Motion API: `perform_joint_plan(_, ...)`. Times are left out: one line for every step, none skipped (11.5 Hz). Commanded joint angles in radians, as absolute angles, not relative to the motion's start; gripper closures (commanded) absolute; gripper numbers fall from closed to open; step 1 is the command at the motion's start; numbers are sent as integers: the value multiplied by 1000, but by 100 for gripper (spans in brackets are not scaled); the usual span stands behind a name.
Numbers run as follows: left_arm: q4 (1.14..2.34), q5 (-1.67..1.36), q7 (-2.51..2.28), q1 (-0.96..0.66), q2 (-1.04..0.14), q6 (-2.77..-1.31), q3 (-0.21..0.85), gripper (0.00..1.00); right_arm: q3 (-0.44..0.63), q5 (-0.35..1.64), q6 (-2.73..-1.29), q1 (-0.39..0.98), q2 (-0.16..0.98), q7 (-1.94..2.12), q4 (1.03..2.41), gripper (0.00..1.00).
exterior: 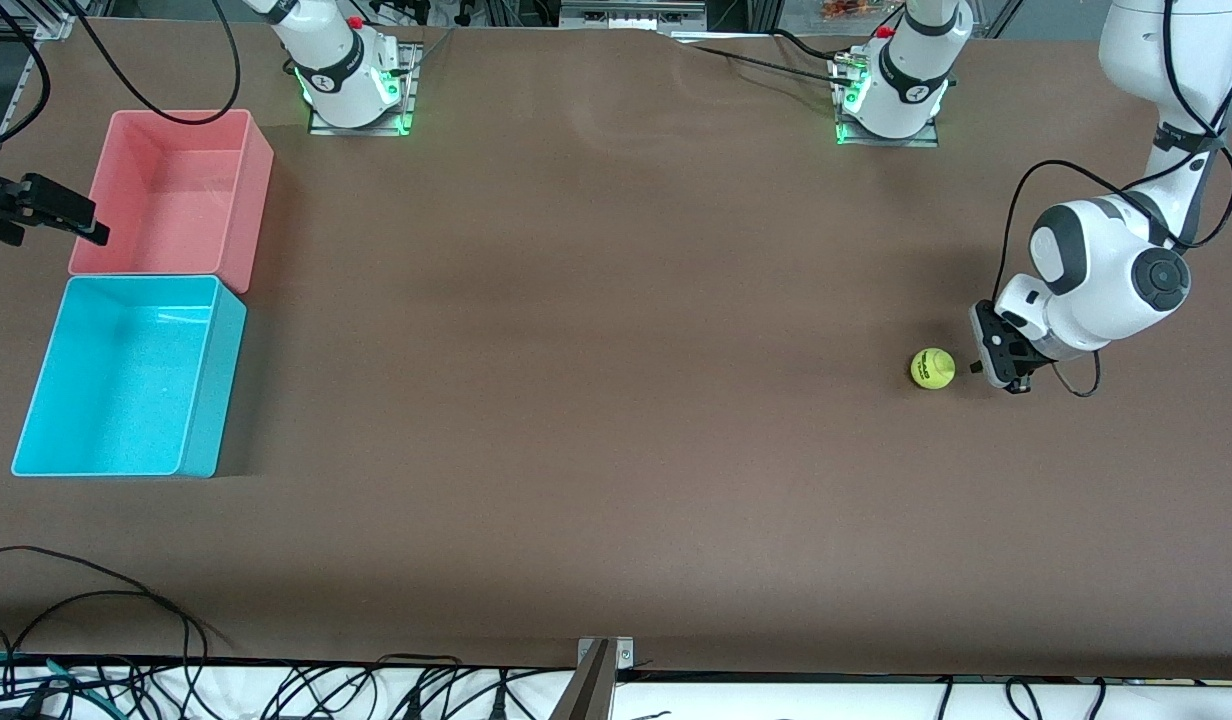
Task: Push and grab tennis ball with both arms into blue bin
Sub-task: 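Lower the left gripper beside the tennis ball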
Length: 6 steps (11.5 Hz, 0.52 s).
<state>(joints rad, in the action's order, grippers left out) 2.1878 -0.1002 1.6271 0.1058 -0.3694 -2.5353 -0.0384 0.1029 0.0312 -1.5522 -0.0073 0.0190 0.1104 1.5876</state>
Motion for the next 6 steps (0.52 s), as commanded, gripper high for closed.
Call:
perform_joint_plan(2181, -123, 1669, 103, -409, -2592, -40, 100, 101, 49, -1534, -8, 23, 109, 1569, 0)
perform_joint_plan(2181, -123, 1667, 101, -416, -2595, -40, 100, 101, 49, -1534, -8, 23, 109, 1569, 0)
perform_joint_plan(2183, -123, 1667, 97, -417, -2600, -40, 100, 101, 49, -1534, -8, 23, 109, 1569, 0)
perform_joint_plan(2183, -123, 1666, 95, -419, -2603, -40, 100, 103, 49, -1534, -8, 23, 112, 1569, 0)
perform_joint_plan(2183, -124, 1666, 88, -426, -2603, -40, 100, 103, 49, -1534, -8, 23, 118, 1569, 0)
perform_joint_plan(2184, -124, 1663, 80, -436, -2617, -40, 100, 101, 49, -1534, -8, 23, 118, 1569, 0)
